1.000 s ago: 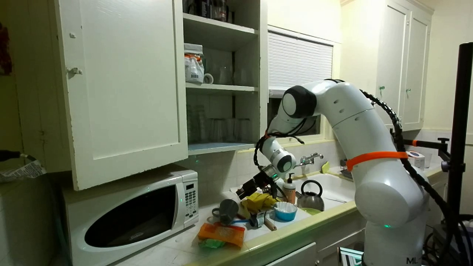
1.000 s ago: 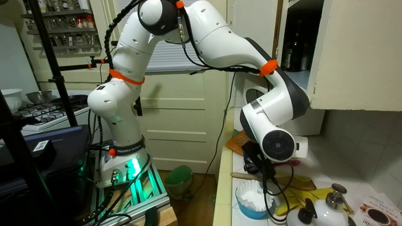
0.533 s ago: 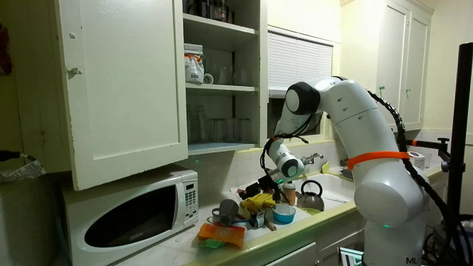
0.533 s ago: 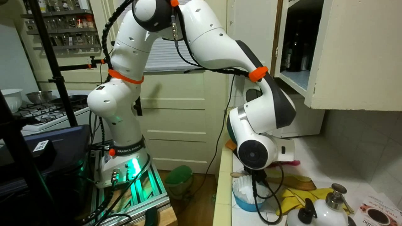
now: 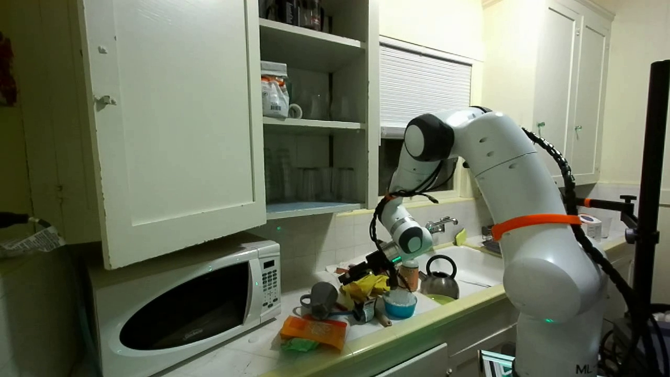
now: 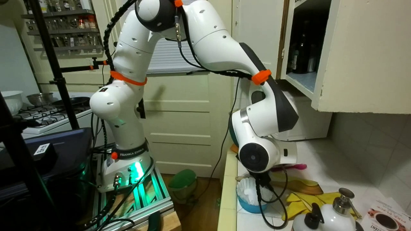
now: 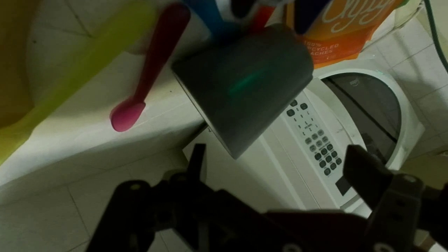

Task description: Place the grey mug upright.

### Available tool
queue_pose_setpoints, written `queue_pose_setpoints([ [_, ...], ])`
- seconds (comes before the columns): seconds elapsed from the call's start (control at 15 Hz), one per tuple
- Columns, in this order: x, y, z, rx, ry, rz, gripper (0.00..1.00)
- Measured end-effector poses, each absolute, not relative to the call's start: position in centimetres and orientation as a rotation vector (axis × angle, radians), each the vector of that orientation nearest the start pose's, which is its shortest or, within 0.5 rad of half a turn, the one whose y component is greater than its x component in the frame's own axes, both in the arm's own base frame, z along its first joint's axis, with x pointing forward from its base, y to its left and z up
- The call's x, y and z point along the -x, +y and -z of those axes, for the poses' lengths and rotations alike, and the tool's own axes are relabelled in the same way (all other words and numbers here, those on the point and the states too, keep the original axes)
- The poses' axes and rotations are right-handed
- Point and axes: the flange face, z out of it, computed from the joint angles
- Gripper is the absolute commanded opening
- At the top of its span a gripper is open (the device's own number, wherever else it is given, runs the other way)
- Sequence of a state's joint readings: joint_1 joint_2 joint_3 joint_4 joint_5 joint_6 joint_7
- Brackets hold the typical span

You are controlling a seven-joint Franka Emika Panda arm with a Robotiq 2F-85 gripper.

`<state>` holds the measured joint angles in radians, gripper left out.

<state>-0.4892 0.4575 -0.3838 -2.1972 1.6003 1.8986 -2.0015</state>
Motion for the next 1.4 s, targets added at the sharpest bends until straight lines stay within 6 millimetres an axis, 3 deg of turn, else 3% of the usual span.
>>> queue_pose_setpoints([
  [0.47,-43.8,-34.7,-17.0,2.261,-0.124,1.201,1.0],
  [0.53,-44.3,-34.5,-16.6,2.262,-0.14,1.189,0.81],
  [0.87,-45.6,-34.1,-15.0,2.265,-0.207,1.127,0.43],
  [1.13,-45.4,-34.2,-15.1,2.241,-0.255,1.1,0.12],
  [1.27,-45.0,-34.4,-15.1,2.229,-0.262,1.096,0.0],
  [1.4,-44.5,-34.9,-15.1,2.219,-0.268,1.099,0.0],
])
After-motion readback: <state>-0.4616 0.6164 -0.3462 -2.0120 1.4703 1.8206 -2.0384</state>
